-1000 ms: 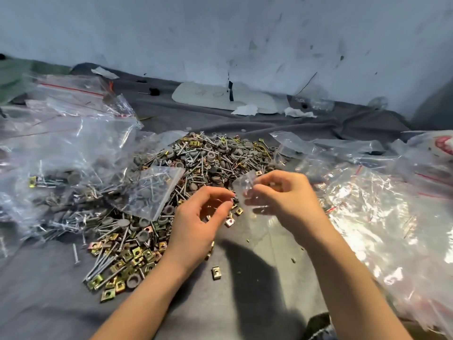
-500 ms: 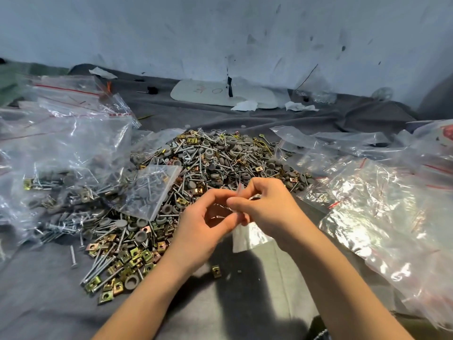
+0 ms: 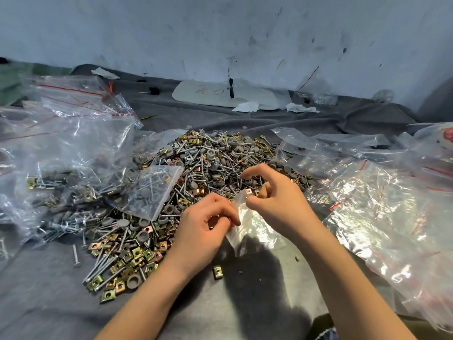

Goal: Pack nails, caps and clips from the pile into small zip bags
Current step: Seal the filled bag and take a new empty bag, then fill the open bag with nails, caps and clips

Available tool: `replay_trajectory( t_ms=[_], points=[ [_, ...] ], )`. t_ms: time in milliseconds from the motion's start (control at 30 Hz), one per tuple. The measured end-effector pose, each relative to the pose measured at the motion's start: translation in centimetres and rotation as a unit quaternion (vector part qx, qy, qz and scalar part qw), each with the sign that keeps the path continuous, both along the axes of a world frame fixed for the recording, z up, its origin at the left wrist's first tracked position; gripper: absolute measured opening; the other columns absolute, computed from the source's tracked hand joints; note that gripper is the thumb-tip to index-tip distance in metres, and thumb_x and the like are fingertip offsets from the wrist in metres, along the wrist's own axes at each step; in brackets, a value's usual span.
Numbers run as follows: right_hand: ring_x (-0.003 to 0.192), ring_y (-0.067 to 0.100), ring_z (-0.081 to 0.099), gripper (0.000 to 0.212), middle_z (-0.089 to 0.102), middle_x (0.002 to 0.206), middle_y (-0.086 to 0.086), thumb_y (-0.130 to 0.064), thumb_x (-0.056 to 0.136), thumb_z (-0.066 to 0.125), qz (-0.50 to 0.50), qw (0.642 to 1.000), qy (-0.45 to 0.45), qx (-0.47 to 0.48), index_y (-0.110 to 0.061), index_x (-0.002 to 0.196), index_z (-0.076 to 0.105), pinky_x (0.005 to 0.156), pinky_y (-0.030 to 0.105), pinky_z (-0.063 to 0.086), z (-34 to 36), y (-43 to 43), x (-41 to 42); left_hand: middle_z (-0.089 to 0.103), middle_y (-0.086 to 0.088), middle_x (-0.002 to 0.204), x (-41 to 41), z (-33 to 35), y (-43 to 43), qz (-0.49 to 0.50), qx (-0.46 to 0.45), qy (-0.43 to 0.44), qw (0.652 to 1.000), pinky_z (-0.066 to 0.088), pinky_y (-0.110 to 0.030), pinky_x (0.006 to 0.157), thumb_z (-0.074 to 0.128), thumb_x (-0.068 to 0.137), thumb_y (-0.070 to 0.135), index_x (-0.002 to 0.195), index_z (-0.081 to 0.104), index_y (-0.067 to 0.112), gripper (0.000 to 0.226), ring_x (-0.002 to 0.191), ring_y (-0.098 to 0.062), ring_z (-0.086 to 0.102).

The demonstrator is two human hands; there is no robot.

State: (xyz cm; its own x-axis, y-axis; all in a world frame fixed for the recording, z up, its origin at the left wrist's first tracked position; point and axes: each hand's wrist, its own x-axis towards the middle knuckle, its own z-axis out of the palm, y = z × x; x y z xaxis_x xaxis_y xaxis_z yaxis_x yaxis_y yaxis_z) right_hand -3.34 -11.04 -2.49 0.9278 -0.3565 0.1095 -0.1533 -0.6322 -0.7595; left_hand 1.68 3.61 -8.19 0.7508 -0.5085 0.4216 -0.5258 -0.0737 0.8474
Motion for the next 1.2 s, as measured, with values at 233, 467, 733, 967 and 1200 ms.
replay_trajectory(
  t_ms=[233,467,733,967,1200],
  points=[
    [0.055,0.013,0.05,0.017,0.055,0.052,-0.007,-0.019,0.077,0.059,-0.077,0.993,0.024,-0.091,-0.019,0.06,0.063,0.052,0.024,0.036,0.0,-0.9,0.6,0.056,0.018,0.114,-0.2,-0.1,0.6,-0.075,0.045,-0.015,0.996,0.042,-0.023,0.078,0.055,0.081,0.046,0.064,0.067,0.012,0.04,0.093,-0.01,0.059],
    [0.055,0.003,0.051,0.025,0.059,0.06,-0.011,-0.035,0.092,0.055,0.068,0.992,-0.03,0.106,-0.015,0.081,0.066,0.052,0.019,0.041,-0.2,-1.2,0.9,0.064,0.008,0.088,0.6,0.6,1.0,-0.049,-0.203,0.146,0.967,0.044,-0.016,0.049,0.064,0.082,0.03,0.062,0.067,0.023,0.021,0.059,-0.004,0.054],
    [0.08,0.018,0.063,0.02,0.069,0.089,0.001,-0.013,0.085,0.053,0.001,0.988,0.084,-0.13,-0.024,0.09,0.069,0.069,0.03,0.053,-3.2,-1.1,3.2,0.06,0.005,0.07,1.2,0.3,1.5,0.069,-0.272,0.113,0.953,0.047,-0.034,0.057,0.053,0.087,0.036,0.067,0.064,0.03,0.024,0.061,-0.014,0.053],
    [0.075,0.025,0.052,0.028,0.051,0.071,-0.006,-0.025,0.083,0.064,-0.01,0.984,0.064,-0.167,-0.022,0.063,0.045,0.062,0.032,0.039,-4.8,0.3,3.9,0.059,0.007,0.076,0.9,0.3,1.7,0.076,-0.254,0.058,0.963,0.046,-0.028,0.072,0.047,0.082,0.025,0.059,0.055,0.025,0.025,0.076,-0.008,0.056],
    [0.071,0.018,0.051,0.021,0.049,0.08,-0.003,-0.021,0.088,0.058,-0.008,0.989,0.079,-0.127,-0.017,0.069,0.051,0.061,0.029,0.04,-5.0,0.9,4.6,0.056,0.001,0.082,0.3,0.4,1.5,0.1,-0.184,-0.027,0.977,0.046,-0.06,0.066,0.044,0.085,0.024,0.072,0.056,0.011,0.022,0.074,-0.03,0.054]
  ],
)
